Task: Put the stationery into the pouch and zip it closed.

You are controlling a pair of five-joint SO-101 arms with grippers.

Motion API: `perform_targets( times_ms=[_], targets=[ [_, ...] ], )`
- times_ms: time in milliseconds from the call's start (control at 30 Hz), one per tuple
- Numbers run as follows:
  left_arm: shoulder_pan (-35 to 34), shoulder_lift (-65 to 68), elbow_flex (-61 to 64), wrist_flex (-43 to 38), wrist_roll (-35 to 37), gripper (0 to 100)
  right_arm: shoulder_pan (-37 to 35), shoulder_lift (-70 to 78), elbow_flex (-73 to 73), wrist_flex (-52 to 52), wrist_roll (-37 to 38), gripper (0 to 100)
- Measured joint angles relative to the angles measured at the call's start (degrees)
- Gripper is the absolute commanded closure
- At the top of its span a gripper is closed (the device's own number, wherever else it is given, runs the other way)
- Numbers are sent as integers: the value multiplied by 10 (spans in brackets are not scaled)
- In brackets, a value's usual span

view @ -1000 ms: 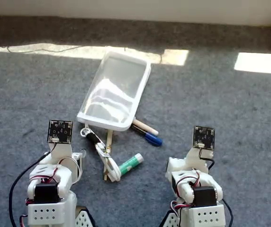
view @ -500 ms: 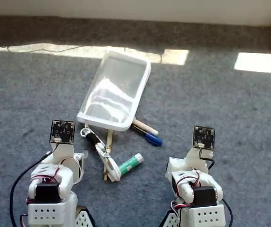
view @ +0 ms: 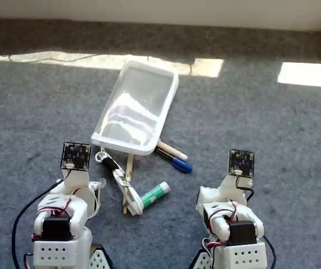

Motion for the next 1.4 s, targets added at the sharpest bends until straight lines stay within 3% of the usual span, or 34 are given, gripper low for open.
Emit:
perform_targets(
  times_ms=[333,500,833,1067,1267,1400],
  targets=[
    [-110,0,-3,0,0,780,0,0,0,0,0,735],
    [-122,0,-3,0,0,782,0,0,0,0,0,736],
    [-127,0,-3,0,0,783,0,0,0,0,25,950],
    [-137,0,-3,0,0,787,0,0,0,0,55,971],
    [-158,0,-3,0,0,980,0,0,0,0,57,971],
    [-158,0,-4,0,0,979,1,0,0,0,57,971]
  ],
)
